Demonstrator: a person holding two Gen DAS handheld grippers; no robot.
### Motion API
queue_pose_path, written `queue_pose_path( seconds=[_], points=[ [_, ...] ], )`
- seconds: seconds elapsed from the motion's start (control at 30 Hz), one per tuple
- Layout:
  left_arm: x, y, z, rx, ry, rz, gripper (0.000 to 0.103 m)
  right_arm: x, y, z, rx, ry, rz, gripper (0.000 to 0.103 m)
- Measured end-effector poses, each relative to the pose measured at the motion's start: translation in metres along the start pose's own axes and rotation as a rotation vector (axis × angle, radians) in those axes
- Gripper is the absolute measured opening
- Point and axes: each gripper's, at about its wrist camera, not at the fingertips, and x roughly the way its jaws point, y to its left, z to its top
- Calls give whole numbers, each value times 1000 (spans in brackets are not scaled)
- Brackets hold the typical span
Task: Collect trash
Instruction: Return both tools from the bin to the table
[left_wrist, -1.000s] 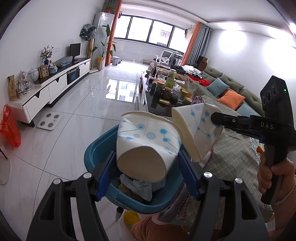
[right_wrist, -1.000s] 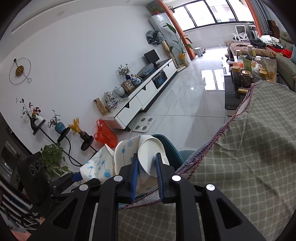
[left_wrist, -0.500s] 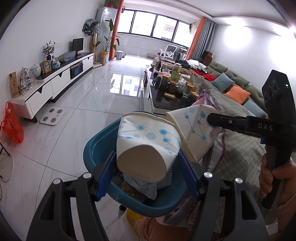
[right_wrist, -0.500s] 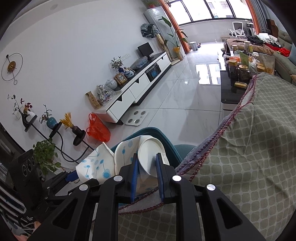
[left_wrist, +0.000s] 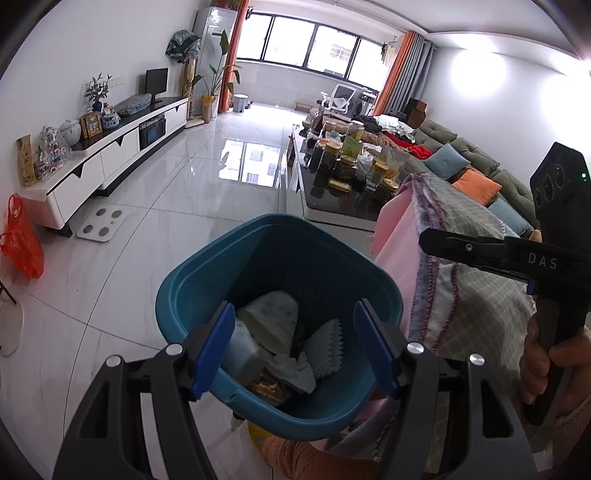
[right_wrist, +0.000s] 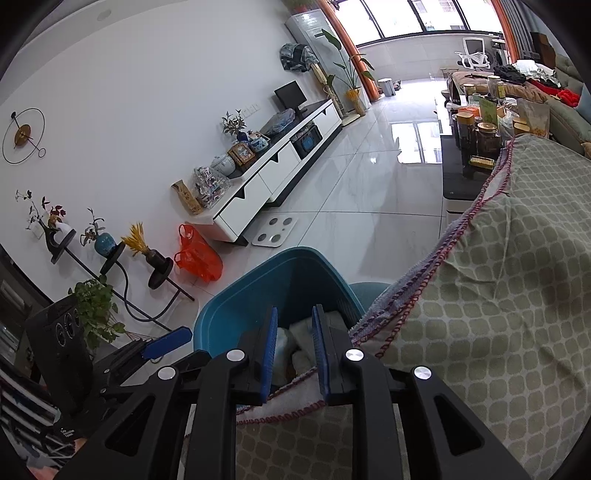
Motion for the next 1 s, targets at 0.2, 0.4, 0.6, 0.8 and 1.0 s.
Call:
queue_pose_path(
  seconds=[0.2, 0.4, 0.6, 0.8, 1.0],
  points=[
    [-13, -16, 2, 24, -45, -34, 69, -18, 1, -6, -22, -31, 3, 29],
    [-27, -41, 4, 72, -96, -104, 74, -53, 2, -20, -64, -82, -16, 39],
    [-32, -90, 1, 166, -118, -213, 79, -108, -12, -44, -74, -167, -89, 49],
    [-26, -141, -11, 262, -89, -315, 80, -164, -43, -76, -13, -227, -202, 51],
    [-15, -195, -25, 353, -47, -401, 80, -220, -80, -97, 61, -296, -341, 55]
  ],
)
